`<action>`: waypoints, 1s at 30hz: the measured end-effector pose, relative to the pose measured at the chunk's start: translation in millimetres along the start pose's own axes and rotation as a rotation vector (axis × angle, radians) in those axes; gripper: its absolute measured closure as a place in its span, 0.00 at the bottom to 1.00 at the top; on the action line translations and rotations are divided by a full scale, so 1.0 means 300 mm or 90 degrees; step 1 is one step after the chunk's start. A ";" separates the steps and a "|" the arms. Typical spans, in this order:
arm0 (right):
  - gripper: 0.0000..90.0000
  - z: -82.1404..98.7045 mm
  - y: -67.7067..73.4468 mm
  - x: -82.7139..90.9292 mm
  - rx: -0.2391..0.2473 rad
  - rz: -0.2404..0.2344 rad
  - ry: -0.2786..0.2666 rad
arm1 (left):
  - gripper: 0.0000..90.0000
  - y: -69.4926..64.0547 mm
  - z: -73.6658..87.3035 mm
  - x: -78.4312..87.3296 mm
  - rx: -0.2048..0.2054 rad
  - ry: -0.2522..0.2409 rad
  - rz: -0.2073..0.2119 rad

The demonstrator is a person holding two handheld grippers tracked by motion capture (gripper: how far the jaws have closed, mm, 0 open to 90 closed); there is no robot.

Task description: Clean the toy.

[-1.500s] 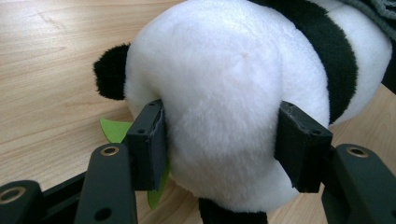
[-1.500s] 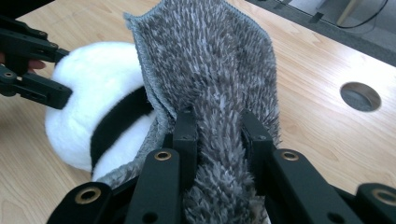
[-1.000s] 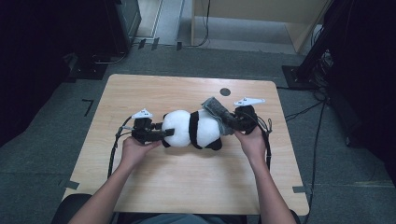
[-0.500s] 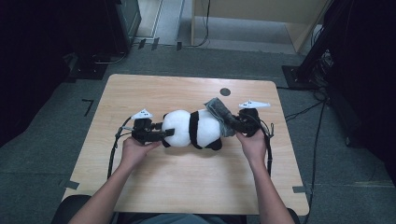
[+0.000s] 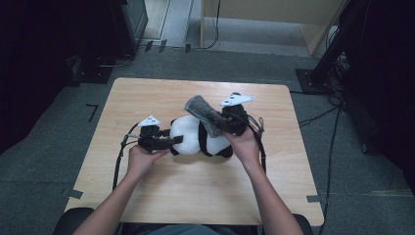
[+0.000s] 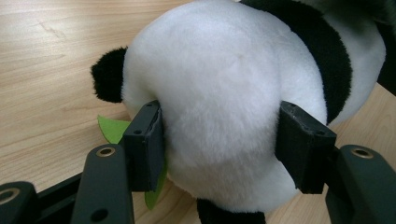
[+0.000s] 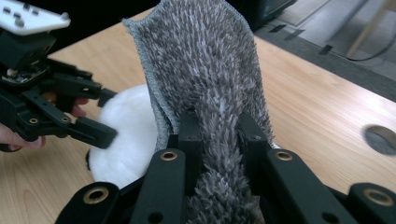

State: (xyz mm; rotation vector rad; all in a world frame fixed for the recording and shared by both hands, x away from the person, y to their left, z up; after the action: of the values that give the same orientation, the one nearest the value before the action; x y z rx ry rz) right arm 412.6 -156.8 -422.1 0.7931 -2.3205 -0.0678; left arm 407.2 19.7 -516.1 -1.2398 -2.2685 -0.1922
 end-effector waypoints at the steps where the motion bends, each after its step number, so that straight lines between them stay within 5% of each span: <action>1: 0.85 0.000 0.019 -0.019 0.008 -0.003 0.007 | 0.43 0.000 0.000 0.000 0.000 -0.001 -0.001; 7: 0.85 0.015 0.118 -0.120 0.044 -0.030 0.038 | 0.43 -0.006 0.003 0.002 -0.001 0.000 -0.009; 13: 0.84 0.069 0.150 -0.213 0.060 -0.025 0.081 | 0.43 -0.002 0.010 -0.001 -0.002 0.009 -0.016; 19: 0.84 0.079 0.119 -0.202 0.061 -0.025 0.081 | 0.42 0.000 0.011 -0.007 0.019 0.036 -0.010; 30: 0.84 0.080 -0.001 -0.103 0.018 0.018 0.066 | 0.42 0.004 0.007 -0.016 0.005 0.041 -0.014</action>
State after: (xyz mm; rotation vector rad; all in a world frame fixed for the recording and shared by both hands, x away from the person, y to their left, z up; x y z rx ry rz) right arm 415.9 -143.5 -458.7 0.7590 -2.2378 0.0183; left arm 409.3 17.6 -520.6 -1.1885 -2.2266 -0.2284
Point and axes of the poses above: each handheld gripper's, and its own axes: x roughly backward along the jaws, z roughly out of its underside, y roughly to its left, the point moved 8 cm from there along -x, roughly forward along the jaws, and after that the axes turned 15 degrees about -x, right-handed, at the moved point
